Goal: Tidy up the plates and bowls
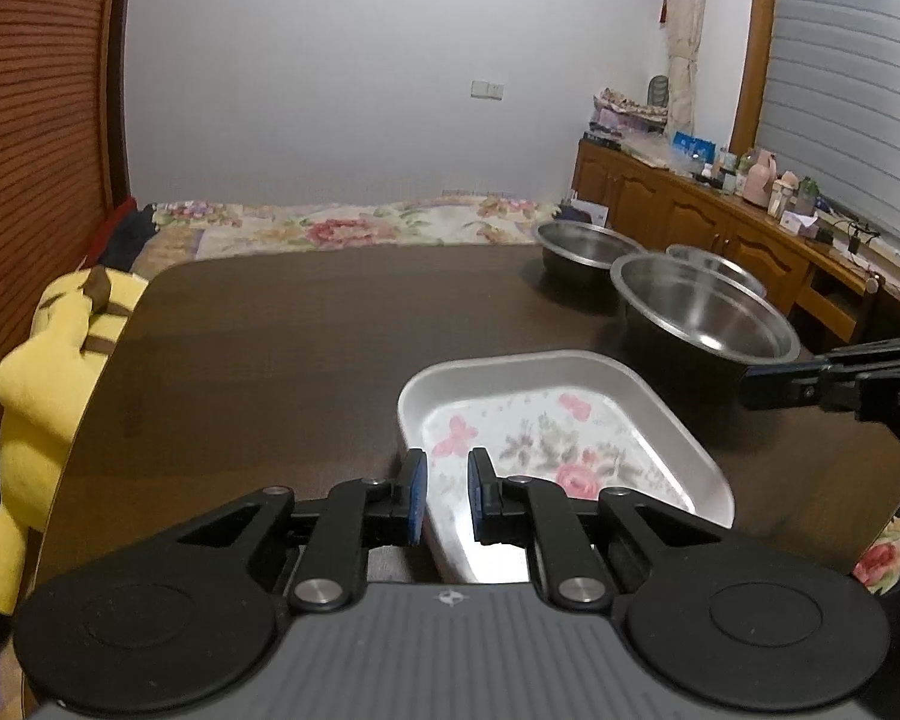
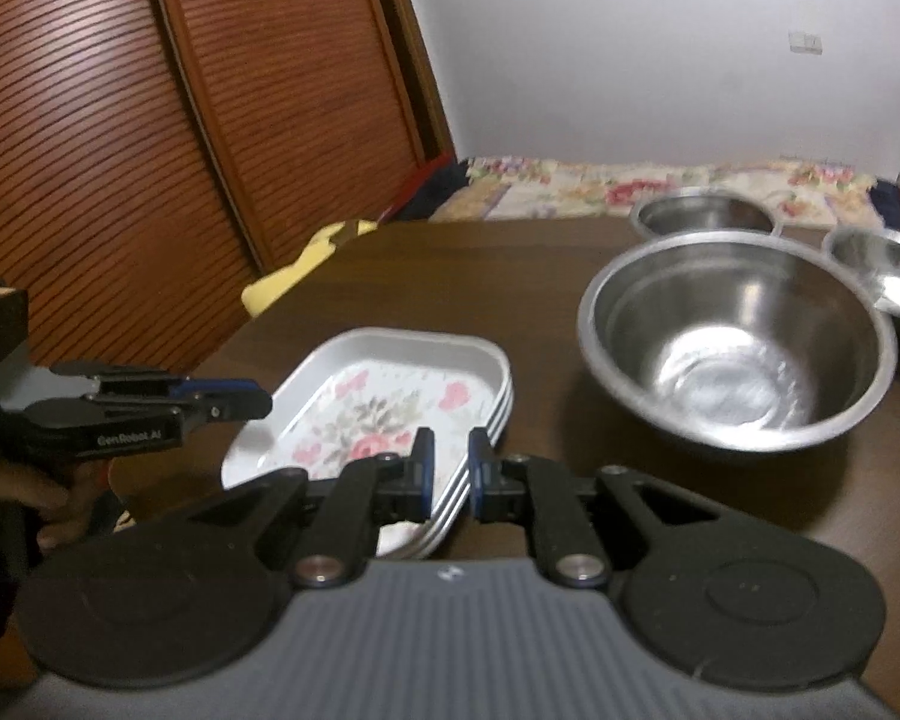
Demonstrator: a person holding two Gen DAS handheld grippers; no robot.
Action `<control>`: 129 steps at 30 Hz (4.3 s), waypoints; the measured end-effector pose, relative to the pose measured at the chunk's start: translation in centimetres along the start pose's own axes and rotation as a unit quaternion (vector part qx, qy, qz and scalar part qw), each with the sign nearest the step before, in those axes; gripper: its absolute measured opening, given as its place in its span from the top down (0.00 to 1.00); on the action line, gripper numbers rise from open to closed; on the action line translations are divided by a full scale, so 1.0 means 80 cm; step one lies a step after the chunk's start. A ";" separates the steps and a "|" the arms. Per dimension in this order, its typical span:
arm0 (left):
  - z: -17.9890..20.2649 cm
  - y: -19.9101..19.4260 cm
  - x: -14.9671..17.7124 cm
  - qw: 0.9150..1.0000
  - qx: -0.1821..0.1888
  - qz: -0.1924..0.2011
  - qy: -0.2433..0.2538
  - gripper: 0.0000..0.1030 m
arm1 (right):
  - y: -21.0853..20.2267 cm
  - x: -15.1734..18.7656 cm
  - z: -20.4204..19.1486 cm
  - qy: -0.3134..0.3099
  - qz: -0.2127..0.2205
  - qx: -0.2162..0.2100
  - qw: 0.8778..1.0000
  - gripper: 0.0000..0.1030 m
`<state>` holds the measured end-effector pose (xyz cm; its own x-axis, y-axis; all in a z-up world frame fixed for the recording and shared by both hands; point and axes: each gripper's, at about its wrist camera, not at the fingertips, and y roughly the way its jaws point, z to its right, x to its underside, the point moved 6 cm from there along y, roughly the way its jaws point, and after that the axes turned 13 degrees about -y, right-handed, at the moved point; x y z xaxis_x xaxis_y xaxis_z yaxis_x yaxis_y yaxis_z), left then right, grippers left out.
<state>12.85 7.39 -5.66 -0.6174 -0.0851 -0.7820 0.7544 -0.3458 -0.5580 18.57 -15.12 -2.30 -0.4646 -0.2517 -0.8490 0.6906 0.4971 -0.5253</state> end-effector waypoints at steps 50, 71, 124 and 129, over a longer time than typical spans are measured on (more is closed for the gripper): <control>0.170 0.161 -0.053 0.995 0.076 -0.055 0.010 0.63 | -0.004 0.034 0.203 0.097 0.016 0.147 0.984 0.56; 0.164 0.163 -0.049 0.994 0.086 -0.073 -0.012 0.76 | -0.004 0.044 0.197 0.135 0.018 0.112 0.984 0.79; 0.178 0.109 0.003 0.989 0.122 -0.077 0.018 0.75 | -0.057 0.095 0.165 0.148 0.031 0.102 0.983 0.79; 0.175 0.106 0.003 0.991 0.111 -0.068 0.022 0.72 | -0.059 0.095 0.165 0.143 0.030 0.103 0.984 0.79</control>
<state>16.01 -8.65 -6.67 -0.6957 0.0149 -0.7182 0.5946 -0.5492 -0.5873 19.09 -30.35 -6.98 -0.5364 0.0319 -0.8433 0.8056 0.3170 -0.5005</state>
